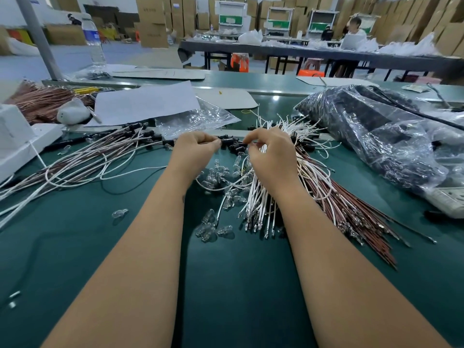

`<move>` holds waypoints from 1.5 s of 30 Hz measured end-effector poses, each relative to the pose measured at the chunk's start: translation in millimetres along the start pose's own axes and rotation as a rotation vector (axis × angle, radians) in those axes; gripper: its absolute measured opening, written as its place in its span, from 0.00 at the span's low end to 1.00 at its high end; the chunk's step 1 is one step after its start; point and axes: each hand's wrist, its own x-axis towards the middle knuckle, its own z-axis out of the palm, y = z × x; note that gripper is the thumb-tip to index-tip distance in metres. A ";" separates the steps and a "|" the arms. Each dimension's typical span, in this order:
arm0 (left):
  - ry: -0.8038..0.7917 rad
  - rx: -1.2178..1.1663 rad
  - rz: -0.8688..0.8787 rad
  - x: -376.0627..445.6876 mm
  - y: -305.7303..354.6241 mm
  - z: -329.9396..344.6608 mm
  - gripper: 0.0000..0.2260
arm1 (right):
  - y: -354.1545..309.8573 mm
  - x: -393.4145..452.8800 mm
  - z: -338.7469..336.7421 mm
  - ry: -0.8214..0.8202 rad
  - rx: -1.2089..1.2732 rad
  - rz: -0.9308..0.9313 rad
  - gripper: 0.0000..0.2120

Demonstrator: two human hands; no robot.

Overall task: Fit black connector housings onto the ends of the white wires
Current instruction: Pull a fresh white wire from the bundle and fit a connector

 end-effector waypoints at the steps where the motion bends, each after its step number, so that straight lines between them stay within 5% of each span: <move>1: 0.002 0.004 0.004 0.0 -0.6 0.0 0.08 | 0.3 -0.2 0.2 -0.010 -0.003 -0.008 0.08; 16: -0.086 0.029 0.089 -7.8 10.2 5.7 0.06 | -5.1 -2.7 2.7 -0.081 0.102 -0.057 0.14; 23: -0.049 0.121 0.225 -8.2 12.0 3.7 0.05 | -7.8 -1.5 2.5 -0.087 -0.006 -0.140 0.07; 27: 0.203 0.395 0.216 -1.1 6.3 -7.2 0.06 | -0.4 2.1 -1.9 0.053 -0.226 -0.103 0.08; 31: 0.398 0.739 0.133 1.3 -0.6 -14.2 0.08 | -0.7 1.1 -1.9 0.008 -0.251 -0.122 0.09; 37: 0.194 0.489 0.575 -9.0 12.7 6.2 0.10 | -6.3 0.3 -2.4 -0.055 -0.085 -0.131 0.09; 45: 0.256 0.538 0.458 -3.3 5.2 -3.5 0.13 | -5.7 0.4 -1.6 -0.076 -0.156 -0.149 0.10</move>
